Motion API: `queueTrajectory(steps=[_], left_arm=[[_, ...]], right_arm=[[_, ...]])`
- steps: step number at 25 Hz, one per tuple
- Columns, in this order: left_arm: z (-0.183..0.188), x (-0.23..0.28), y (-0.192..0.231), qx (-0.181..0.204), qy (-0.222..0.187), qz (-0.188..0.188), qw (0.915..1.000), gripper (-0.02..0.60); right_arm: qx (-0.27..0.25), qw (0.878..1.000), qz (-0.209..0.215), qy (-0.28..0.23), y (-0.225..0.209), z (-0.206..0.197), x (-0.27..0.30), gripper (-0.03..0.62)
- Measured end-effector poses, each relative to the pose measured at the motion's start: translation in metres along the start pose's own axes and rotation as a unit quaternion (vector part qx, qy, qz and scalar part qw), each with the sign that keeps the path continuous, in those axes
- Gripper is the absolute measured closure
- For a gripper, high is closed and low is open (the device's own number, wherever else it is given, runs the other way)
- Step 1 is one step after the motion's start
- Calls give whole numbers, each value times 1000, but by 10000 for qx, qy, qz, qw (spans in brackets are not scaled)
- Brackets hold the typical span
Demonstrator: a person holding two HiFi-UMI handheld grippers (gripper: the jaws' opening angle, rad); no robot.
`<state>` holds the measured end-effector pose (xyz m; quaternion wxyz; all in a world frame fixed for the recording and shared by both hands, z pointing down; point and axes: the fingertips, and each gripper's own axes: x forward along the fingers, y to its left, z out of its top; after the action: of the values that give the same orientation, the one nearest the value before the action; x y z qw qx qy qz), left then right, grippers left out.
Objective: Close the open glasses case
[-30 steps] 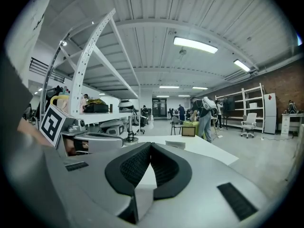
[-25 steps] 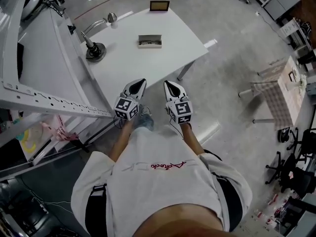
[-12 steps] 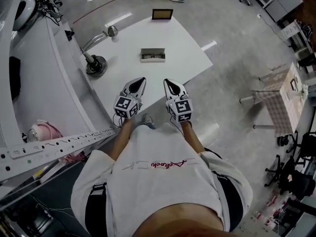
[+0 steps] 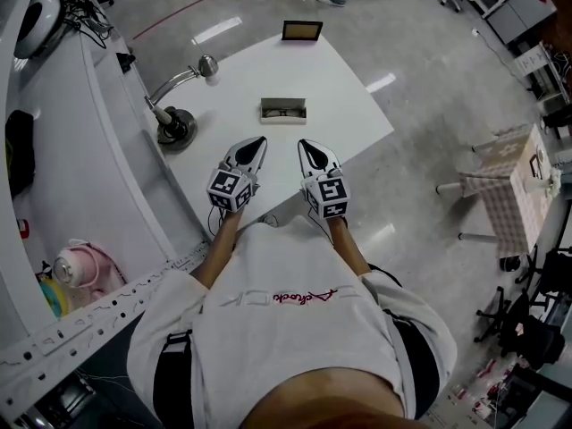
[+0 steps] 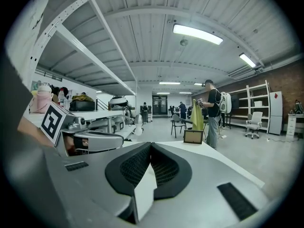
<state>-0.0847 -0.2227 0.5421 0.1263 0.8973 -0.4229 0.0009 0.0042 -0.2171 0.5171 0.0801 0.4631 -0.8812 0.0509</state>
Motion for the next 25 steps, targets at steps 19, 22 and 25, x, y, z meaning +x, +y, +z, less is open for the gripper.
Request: queueTrajectory(steps=[19,22,25], left_arm=[[-15,23,29,-177,205,134,9995,555],[-15,29,35,-208,251,180,9993,555],[-20,34,43,-251,316,248,9989,554]], right_arm=[[215,9995,27,240,-19,-18,27,565],[259,9992,76,282,-25,-18,38,565],[286,9991,117,286,-30,-19,49,565]])
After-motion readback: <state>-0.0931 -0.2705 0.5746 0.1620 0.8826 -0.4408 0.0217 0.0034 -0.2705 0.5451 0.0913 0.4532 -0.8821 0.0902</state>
